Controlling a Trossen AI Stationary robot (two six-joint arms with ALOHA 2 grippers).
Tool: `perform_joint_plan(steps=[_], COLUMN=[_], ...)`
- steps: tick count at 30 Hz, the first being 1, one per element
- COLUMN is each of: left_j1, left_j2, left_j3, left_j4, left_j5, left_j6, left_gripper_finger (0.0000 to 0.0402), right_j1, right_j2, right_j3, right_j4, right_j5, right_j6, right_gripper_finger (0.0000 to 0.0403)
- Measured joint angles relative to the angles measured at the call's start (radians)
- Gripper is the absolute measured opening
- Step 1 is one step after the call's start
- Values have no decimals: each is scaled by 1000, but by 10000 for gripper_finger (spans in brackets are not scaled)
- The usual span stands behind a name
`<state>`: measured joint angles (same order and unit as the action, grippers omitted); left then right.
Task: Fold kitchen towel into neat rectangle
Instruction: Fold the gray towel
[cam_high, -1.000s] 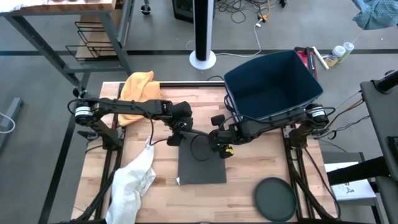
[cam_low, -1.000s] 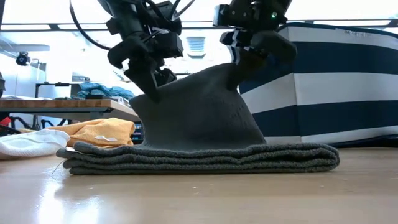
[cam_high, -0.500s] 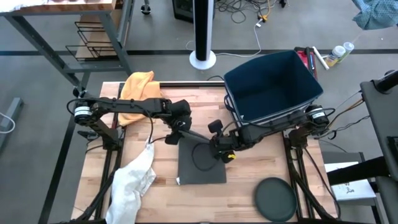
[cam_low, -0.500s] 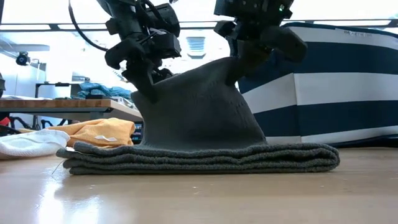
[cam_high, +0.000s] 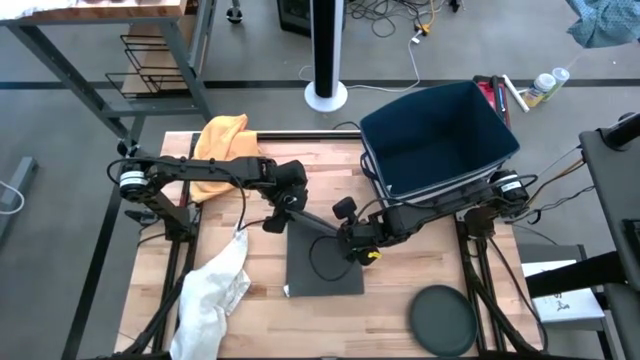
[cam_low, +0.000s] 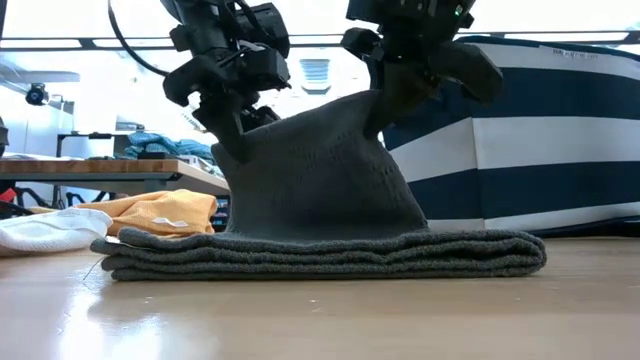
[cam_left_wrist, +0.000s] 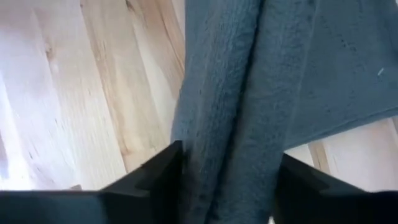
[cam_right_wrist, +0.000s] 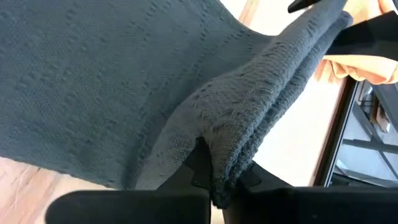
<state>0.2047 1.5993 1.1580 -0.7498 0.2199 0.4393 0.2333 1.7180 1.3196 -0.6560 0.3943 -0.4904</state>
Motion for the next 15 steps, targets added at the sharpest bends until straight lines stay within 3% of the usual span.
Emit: perform_joint_plan(steps=[7, 9, 15], left_j1=[0, 0, -4], left_j2=[0, 0, 0], left_j3=[0, 0, 3], left_j4=[-7, -7, -24], left_j5=[0, -1, -16], left_j6=[-19, -37, -66], left_gripper_finger=[19, 9, 35], right_j1=[0, 0, -1], right_j2=[0, 0, 0], right_j3=[0, 0, 0], right_j4=[11, 12, 19], right_j5=[0, 8, 53], right_j6=[0, 1, 40], right_gripper_finger=[3, 3, 3])
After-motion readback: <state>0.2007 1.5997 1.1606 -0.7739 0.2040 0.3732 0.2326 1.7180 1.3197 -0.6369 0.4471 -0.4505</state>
